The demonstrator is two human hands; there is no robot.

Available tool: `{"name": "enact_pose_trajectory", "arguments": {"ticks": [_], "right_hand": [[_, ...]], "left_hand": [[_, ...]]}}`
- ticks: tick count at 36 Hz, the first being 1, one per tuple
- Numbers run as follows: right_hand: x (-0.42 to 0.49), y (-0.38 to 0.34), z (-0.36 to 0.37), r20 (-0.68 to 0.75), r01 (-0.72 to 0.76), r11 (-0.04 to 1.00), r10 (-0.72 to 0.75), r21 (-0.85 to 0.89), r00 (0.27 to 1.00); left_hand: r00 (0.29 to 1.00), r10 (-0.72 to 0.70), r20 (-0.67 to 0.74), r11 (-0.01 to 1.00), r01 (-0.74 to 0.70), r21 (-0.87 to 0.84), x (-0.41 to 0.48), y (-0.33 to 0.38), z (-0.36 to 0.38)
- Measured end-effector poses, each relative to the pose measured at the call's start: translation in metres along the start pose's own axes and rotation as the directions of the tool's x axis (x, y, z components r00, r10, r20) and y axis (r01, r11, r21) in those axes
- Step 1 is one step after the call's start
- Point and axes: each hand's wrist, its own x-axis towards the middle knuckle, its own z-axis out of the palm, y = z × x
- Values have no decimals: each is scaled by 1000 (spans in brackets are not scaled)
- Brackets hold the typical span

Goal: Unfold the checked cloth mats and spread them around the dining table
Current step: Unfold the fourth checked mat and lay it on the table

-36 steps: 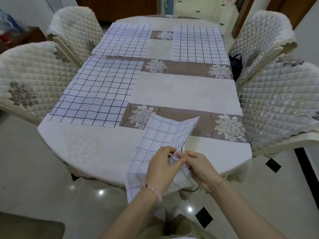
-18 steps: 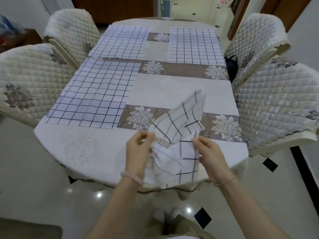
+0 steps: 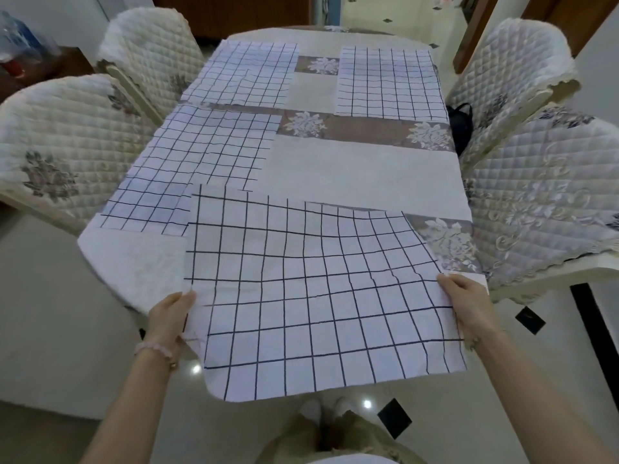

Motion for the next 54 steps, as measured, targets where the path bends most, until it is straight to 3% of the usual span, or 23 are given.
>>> {"name": "enact_pose_trajectory", "arguments": {"ticks": [4, 12, 18, 24, 28, 34, 40, 50, 54], "right_hand": [[-5, 0, 2, -21, 28, 996, -30, -82, 999], [0, 20, -3, -13, -60, 993, 59, -105, 998], [-3, 29, -5, -43, -51, 996, 48, -77, 998], [-20, 21, -8, -102, -55, 998, 52, -24, 993], [-28, 17, -18, -160, -18, 998, 28, 62, 987], [-48, 24, -52, -234, 38, 988, -2, 147, 972], [-75, 31, -91, -396, 111, 940, 27, 323, 918], [-111, 64, -178, -569, 187, 898, 81, 398, 818], [-125, 91, -223, -623, 190, 884, 135, 427, 770]], "left_hand": [[998, -52, -32, 994, 54, 94, 7, -16, -3], [991, -128, 33, 981, 122, 150, 22, -22, -6], [998, 1, 63, 957, -19, 290, 13, -10, 2], [978, 172, 119, 925, -202, 323, 4, 4, 13], [935, 297, 191, 892, -344, 295, -2, 22, 23], [840, 450, 304, 862, -497, 96, -30, 59, 55], [765, 489, 419, 842, -539, 2, -41, 75, 91], [649, 531, 545, 773, -634, 2, -98, 83, 178], [608, 474, 637, 791, -611, -6, -127, 74, 224]]}}
